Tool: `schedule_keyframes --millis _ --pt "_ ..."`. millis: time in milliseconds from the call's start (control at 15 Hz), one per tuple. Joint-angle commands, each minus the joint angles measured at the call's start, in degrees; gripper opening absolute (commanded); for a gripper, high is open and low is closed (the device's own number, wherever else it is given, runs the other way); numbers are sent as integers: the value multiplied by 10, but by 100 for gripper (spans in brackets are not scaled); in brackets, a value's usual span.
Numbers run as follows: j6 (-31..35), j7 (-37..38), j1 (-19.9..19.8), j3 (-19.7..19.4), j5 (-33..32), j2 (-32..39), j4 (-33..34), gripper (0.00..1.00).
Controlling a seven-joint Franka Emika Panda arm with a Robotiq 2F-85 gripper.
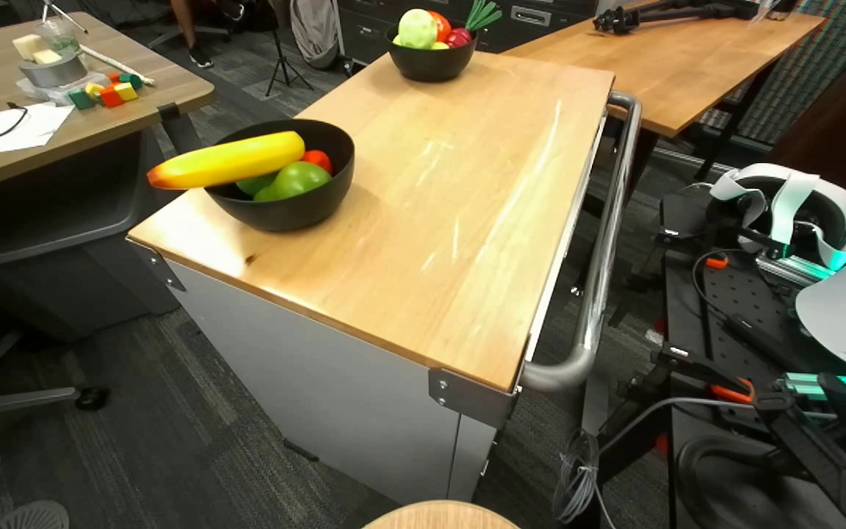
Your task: Remove the objects one at a time from the black bowls starting with the left bowl and place the objects on the table
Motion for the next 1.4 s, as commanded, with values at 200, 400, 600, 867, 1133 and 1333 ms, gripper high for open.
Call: schedule_keyframes --millis 200,400,600,867,1133,1333 --pt "214 -28 3 -15 -1 73 15 100" --pt "229 -13 3 -10 25 166 70 100" --pt "163 -19 0 -1 95 257 147 100" --pt "124 -12 -6 5 92 272 144 100" --pt "178 -22 -8 7 94 270 140 100" --pt "282 -33 -1 11 70 271 126 100"
